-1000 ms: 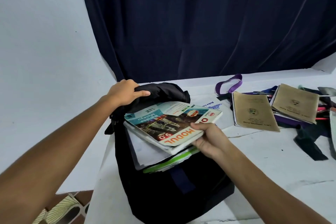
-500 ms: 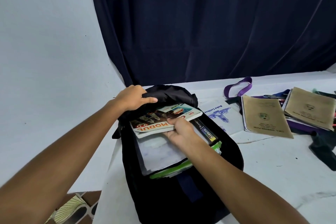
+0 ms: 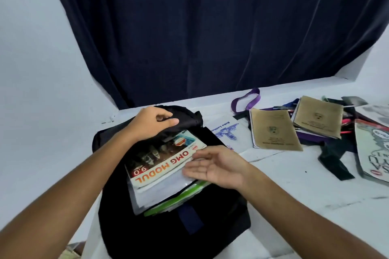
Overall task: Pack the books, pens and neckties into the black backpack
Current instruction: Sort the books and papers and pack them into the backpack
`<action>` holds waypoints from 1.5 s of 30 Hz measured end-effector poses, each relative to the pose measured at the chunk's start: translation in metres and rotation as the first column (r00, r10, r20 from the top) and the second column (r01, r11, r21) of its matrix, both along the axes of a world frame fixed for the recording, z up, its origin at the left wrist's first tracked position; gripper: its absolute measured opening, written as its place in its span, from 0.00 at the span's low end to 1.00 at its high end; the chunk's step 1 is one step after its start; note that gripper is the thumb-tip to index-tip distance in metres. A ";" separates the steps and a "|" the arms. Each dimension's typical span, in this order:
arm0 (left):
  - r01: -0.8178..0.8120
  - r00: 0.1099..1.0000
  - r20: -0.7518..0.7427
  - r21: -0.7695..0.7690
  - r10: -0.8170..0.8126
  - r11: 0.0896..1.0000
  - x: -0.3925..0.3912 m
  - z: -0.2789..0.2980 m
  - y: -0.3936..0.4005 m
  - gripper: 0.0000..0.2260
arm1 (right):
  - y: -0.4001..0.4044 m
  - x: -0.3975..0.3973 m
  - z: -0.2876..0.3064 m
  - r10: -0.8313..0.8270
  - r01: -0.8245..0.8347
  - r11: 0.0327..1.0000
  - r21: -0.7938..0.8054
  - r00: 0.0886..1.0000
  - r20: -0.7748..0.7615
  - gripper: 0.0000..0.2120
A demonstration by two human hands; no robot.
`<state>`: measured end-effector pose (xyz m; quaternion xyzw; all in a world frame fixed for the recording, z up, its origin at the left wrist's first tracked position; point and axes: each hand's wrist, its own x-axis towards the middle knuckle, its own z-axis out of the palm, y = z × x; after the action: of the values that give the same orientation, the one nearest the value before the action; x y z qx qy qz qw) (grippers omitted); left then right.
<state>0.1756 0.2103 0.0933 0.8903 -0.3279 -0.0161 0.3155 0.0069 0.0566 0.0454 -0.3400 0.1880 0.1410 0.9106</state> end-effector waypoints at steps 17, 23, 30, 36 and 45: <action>0.499 0.794 -0.390 -0.021 -0.467 0.866 -0.184 -0.079 -0.385 0.12 | -0.387 -0.238 -0.019 -0.777 0.666 0.574 -0.477 0.626 -0.062 0.06; 0.384 0.768 -0.541 -0.040 -0.343 0.923 -0.241 -0.114 -0.493 0.20 | -0.458 -0.302 -0.044 -0.855 0.573 0.446 -0.688 0.500 -0.138 0.04; 0.177 0.816 -0.554 -0.035 -0.166 0.984 -0.262 -0.135 -0.534 0.22 | -0.483 -0.308 -0.066 -0.787 0.470 0.530 -0.706 0.582 -0.203 0.02; 0.043 0.775 -0.626 -0.081 -0.084 0.996 -0.254 -0.131 -0.533 0.18 | -0.490 -0.294 -0.069 -0.667 0.444 0.562 -0.698 0.742 -0.065 0.10; 0.084 0.705 -0.692 -0.135 -0.154 0.987 -0.239 -0.118 -0.511 0.20 | -0.497 -0.281 -0.044 -0.571 0.491 0.594 -0.637 0.815 0.095 0.18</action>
<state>-0.0631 -0.3003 -0.0248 0.7790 -0.2411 -0.3572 0.4556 -0.2736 -0.4400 0.0015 -0.5459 0.3709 -0.1890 0.7271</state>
